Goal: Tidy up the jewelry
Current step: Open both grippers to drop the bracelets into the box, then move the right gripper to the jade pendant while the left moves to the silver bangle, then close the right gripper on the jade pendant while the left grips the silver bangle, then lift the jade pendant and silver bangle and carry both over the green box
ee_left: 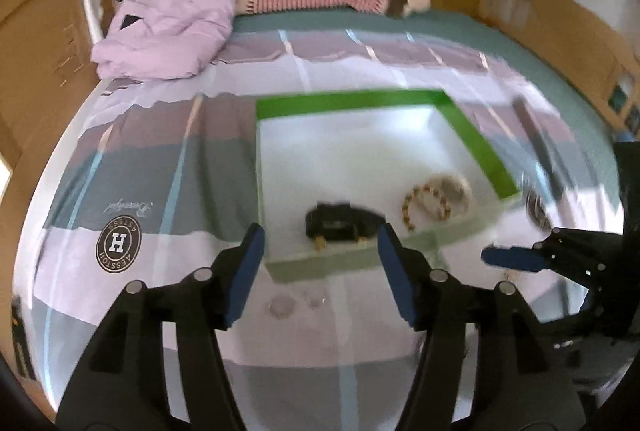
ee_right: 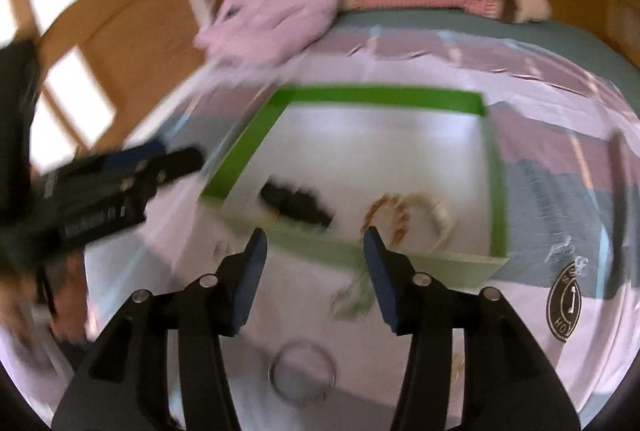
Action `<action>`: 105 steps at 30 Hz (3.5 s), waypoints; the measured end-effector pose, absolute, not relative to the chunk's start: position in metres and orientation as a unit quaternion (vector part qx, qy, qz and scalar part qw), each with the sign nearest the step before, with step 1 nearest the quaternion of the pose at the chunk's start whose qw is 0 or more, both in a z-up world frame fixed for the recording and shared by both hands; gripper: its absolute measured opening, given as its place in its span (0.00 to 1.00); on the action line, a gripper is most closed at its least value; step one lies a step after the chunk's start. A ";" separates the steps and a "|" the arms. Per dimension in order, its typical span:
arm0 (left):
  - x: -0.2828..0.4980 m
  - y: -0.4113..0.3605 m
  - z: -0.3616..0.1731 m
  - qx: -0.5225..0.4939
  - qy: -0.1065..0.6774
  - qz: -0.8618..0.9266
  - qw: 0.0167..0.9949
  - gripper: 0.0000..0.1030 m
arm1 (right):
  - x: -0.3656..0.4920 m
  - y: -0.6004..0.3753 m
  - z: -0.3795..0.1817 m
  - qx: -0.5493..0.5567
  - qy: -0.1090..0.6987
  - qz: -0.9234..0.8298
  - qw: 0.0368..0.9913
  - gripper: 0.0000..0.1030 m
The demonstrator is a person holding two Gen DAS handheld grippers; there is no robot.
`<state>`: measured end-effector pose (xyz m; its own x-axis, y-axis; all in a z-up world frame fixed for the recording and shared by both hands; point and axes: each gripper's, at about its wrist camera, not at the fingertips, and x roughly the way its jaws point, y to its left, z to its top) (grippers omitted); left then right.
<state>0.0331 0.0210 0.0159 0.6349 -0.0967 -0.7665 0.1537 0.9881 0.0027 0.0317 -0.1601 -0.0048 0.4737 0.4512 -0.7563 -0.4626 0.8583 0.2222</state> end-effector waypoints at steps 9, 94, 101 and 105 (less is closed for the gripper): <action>0.050 0.039 -0.031 0.001 0.519 -0.015 0.855 0.65 | 0.021 -0.146 -0.077 -0.106 0.533 0.223 0.809 0.50; -0.007 -0.041 -0.084 0.065 0.532 -0.027 0.844 0.56 | 0.040 -0.150 -0.101 -0.127 0.506 0.162 0.837 0.16; -0.007 -0.050 -0.094 0.082 0.534 -0.036 0.841 0.31 | 0.038 -0.148 -0.101 -0.134 0.504 0.161 0.838 0.17; -0.007 -0.053 -0.094 0.091 0.529 -0.028 0.844 0.11 | 0.036 -0.148 -0.101 -0.135 0.505 0.161 0.837 0.17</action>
